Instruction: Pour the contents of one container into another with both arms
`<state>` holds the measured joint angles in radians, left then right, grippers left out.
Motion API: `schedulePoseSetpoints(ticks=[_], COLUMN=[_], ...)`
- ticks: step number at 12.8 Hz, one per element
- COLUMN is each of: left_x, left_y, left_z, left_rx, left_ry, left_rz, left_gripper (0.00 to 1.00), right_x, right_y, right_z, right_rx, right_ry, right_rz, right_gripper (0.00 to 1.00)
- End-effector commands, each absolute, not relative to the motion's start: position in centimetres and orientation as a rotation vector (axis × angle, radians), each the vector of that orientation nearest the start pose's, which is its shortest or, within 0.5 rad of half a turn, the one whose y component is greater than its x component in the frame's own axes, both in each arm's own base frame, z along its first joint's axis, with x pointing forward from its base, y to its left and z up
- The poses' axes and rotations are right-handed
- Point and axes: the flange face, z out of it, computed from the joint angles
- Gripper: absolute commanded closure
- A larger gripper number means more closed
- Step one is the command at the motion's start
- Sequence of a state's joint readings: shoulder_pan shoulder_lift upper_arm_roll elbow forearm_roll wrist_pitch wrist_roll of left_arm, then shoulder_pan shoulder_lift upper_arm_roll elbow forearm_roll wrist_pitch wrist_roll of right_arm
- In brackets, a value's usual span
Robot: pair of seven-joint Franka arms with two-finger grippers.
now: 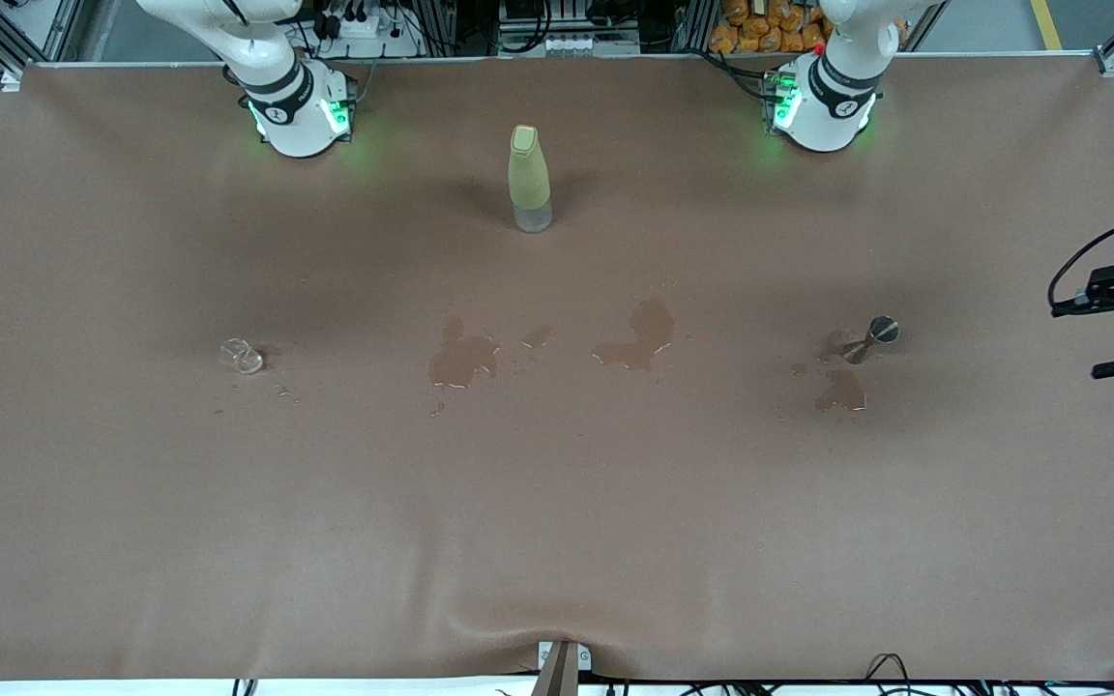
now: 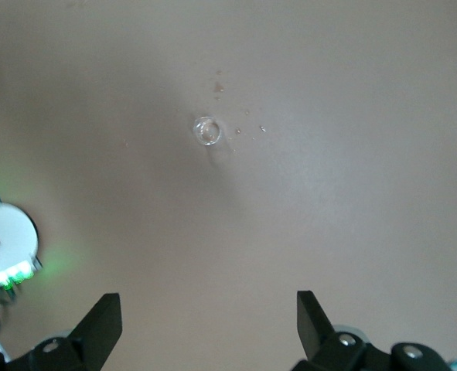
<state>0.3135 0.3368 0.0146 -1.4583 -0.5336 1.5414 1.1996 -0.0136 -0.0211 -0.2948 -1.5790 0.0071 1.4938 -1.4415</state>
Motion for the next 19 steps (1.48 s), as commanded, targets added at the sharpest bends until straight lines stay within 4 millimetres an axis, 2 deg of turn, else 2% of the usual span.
schedulePoseSetpoints(ticks=[1,4,7,10,13,17,19], left_x=[62.0,61.1,59.9,57.8,56.0,54.6,53.9], left_y=[16.3,18.6,20.5,20.9,20.4,20.9,20.7], left_z=[46.2,40.0,35.8,31.1,25.7,23.3,19.6], left_rx=[2.198,1.913,1.793,1.695,1.584,1.555,1.492], left_ry=[-1.016,-1.001,-1.092,-1.123,-1.123,-1.131,-1.147], left_rz=[0.316,0.391,0.456,0.501,0.603,0.634,0.678], left_gripper=[0.00,0.00,0.00,0.00,0.00,0.00,0.00], right_x=[51.3,51.5,51.4,51.4,50.9,50.6,50.9], right_y=[-16.8,-16.7,-17.5,-18.3,-19.5,-20.3,-20.6], right_z=[61.9,60.9,57.5,54.0,49.7,43.8,41.1], right_rx=[-2.427,-2.397,-2.371,-2.298,-2.216,-2.071,-2.001], right_ry=[-1.939,-1.964,-1.878,-1.893,-1.879,-1.852,-1.851], right_rz=[-0.002,-0.010,-0.080,-0.187,-0.303,-0.467,-0.523], right_gripper=[0.00,0.00,0.00,0.00,0.00,0.00,0.00])
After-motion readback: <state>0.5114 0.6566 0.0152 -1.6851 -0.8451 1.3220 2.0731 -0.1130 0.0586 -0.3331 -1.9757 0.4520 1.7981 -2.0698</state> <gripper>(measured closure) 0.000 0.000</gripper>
